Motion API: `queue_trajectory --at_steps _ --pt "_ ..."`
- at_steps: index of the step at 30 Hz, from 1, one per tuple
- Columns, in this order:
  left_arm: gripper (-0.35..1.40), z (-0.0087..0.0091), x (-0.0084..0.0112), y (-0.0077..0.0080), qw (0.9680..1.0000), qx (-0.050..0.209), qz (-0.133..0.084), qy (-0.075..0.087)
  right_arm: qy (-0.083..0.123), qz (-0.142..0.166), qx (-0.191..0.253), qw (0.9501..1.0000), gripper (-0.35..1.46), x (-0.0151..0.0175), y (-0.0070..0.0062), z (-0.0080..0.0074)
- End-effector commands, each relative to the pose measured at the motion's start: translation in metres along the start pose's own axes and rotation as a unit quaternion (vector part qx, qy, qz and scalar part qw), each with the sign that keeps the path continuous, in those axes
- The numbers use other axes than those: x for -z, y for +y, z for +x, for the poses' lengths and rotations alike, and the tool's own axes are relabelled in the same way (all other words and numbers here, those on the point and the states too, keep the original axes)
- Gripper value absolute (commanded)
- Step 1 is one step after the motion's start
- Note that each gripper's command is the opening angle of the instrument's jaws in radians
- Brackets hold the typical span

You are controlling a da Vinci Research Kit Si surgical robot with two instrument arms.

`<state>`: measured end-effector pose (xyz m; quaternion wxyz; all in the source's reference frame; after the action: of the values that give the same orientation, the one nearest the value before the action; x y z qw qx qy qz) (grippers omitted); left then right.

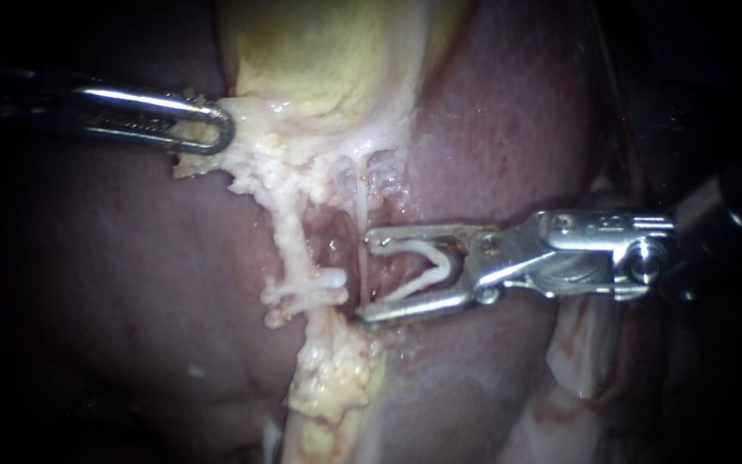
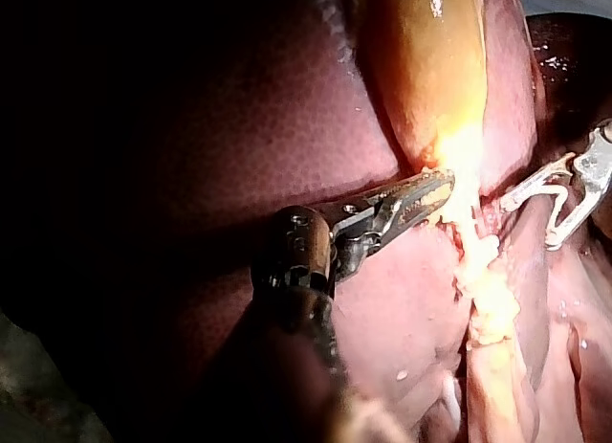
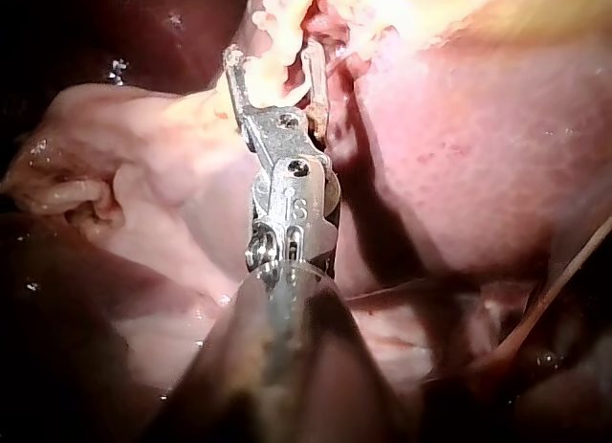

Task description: Clipping third clip left tube

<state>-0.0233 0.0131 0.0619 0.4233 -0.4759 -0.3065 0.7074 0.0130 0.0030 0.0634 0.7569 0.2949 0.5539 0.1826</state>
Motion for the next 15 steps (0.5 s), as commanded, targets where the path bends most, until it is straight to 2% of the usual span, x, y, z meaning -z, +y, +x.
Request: queue_trajectory --at_steps 1,4,15 --pt "-0.35 0.0000 0.0000 0.0000 1.0000 0.000 -0.001 -0.001 0.004 0.002 -0.003 1.0000 0.50 -0.0001 0.0002 -0.0001" --pt "-0.35 -0.0001 -0.0001 0.0000 1.0000 0.000 -0.001 -0.001 0.010 0.006 -0.014 0.9998 0.50 -0.0003 0.0009 -0.0005" --pt "-0.35 -0.0002 -0.0002 0.0000 1.0000 -0.001 0.000 0.000 0.006 0.028 -0.025 0.9993 0.49 -0.0016 0.0030 -0.0029"
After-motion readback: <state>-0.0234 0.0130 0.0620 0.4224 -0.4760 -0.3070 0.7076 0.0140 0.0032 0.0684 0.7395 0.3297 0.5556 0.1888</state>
